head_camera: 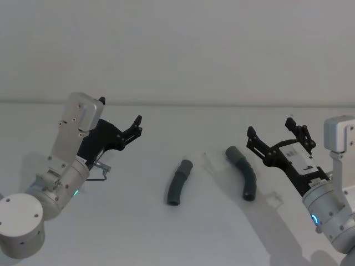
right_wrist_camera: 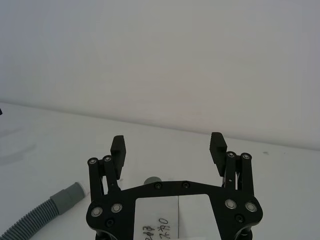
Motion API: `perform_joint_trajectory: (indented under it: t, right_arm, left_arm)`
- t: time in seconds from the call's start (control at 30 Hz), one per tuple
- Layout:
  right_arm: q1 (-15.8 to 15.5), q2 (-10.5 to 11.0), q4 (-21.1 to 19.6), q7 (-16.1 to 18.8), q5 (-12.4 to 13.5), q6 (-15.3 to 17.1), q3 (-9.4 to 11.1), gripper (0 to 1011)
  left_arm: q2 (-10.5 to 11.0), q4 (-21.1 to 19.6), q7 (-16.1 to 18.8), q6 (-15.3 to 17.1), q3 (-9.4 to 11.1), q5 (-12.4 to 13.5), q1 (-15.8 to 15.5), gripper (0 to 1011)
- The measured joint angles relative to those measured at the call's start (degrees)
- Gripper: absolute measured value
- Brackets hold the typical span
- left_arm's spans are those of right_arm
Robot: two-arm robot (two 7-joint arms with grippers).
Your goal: Use both hands to pick up one end of the pipe from the table, align the ends, and insert them.
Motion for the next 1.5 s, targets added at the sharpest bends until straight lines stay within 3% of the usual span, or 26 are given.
perform_joint_trajectory:
  t: [1.5]
  right_arm:
    - [0.00,0.00,0.00,0.00,0.00,0.00,0.00,1000]
  left_arm:
    - [0.00,0.00,0.00,0.00,0.00,0.00,0.00,1000]
